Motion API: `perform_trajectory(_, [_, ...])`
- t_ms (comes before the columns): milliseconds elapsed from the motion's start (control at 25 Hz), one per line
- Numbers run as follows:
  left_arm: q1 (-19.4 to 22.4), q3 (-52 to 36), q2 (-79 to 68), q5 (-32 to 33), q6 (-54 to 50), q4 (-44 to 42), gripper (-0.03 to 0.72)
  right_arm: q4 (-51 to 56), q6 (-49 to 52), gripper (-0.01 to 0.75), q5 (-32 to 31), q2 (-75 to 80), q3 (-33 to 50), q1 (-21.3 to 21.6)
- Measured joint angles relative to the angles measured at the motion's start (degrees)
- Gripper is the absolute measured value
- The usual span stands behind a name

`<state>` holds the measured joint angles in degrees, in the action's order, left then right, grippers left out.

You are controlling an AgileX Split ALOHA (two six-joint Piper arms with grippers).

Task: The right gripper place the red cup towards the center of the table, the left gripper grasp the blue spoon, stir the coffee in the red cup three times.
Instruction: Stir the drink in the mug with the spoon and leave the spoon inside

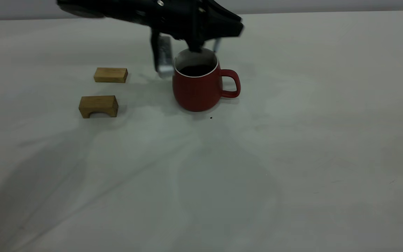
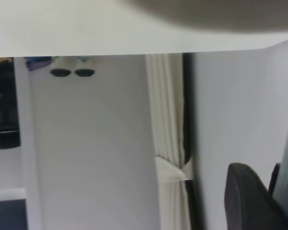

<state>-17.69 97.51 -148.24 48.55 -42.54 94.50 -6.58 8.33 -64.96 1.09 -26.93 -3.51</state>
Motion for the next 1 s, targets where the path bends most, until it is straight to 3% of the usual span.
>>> perform_trajectory(160, [-1.0, 0.0, -0.3, 2.8, -0.6, -1.2, 0.143, 0.0, 0.0, 0.439, 0.0, 0.0, 0.0, 0.0])
perform_trajectory(400, [2.4, 0.0, -0.2, 6.3, -9.2, -9.6, 0.143, 0.0, 0.0, 0.439, 0.0, 0.0, 0.0, 0.0])
perform_trajectory(560, [4.6, 0.0, 0.2, 6.4, -13.5, -10.0, 0.143, 0.0, 0.0, 0.439, 0.0, 0.0, 0.0, 0.0])
perform_trajectory(1000, [4.9, 0.0, 0.4, 6.7, -14.3, -10.4, 0.143, 0.0, 0.0, 0.439, 0.0, 0.0, 0.0, 0.0])
